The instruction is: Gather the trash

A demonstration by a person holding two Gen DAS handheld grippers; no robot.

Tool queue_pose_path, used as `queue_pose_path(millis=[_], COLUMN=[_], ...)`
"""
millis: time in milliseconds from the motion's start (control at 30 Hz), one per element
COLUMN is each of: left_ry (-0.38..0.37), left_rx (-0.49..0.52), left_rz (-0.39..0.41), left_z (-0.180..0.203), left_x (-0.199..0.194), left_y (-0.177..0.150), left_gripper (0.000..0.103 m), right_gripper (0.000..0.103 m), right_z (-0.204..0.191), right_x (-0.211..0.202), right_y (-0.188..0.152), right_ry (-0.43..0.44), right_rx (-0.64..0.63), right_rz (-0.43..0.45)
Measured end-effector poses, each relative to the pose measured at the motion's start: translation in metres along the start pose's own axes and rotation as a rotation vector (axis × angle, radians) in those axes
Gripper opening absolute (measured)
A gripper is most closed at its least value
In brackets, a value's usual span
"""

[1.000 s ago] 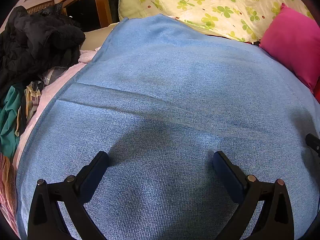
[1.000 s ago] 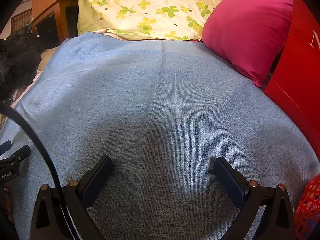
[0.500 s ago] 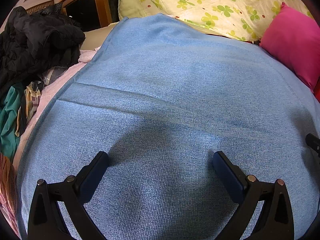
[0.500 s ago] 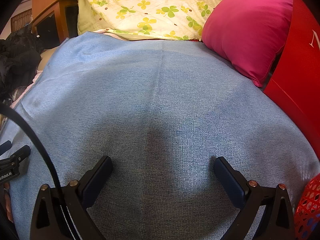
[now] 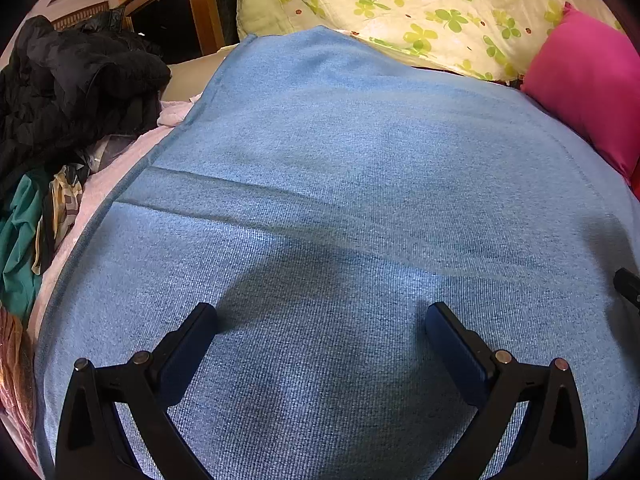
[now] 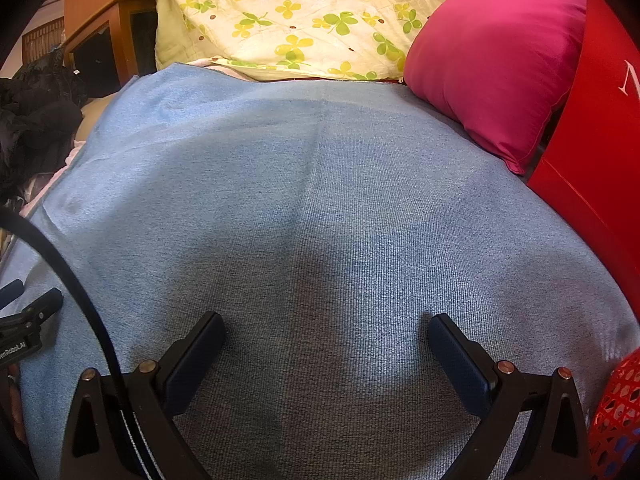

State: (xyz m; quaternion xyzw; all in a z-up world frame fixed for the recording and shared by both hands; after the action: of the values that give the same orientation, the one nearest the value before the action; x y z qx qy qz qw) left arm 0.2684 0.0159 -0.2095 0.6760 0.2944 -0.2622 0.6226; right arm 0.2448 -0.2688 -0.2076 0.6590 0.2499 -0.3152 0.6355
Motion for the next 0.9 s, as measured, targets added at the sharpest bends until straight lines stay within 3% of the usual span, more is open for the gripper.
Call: queue_pose_path(millis=[900], left_ry=[-0.006], left_rx=[-0.006], left_rz=[-0.001], left_z=[-0.0005], left_x=[0.0002], left_y=[0.0008], left_gripper=[0.103], right_gripper=[0.103], right_z=[0.0002], right_x=[0.0017], right_y=[0.0000], right_ry=[0.000], right_rx=[0.000], right_rz=[0.000])
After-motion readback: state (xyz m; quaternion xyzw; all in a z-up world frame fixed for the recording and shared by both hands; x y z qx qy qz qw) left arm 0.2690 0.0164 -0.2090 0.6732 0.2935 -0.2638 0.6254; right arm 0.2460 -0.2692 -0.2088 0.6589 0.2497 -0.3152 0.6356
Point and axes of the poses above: each gripper's, at about its wrist camera, not at the fingertips, and x roughly the way its jaws point, z to its right, y to its top, the point moved 9 cm from there along x, roughly the way its jaws point, and after that the axes turned 3 degrees about z, right-handed, at the moved point
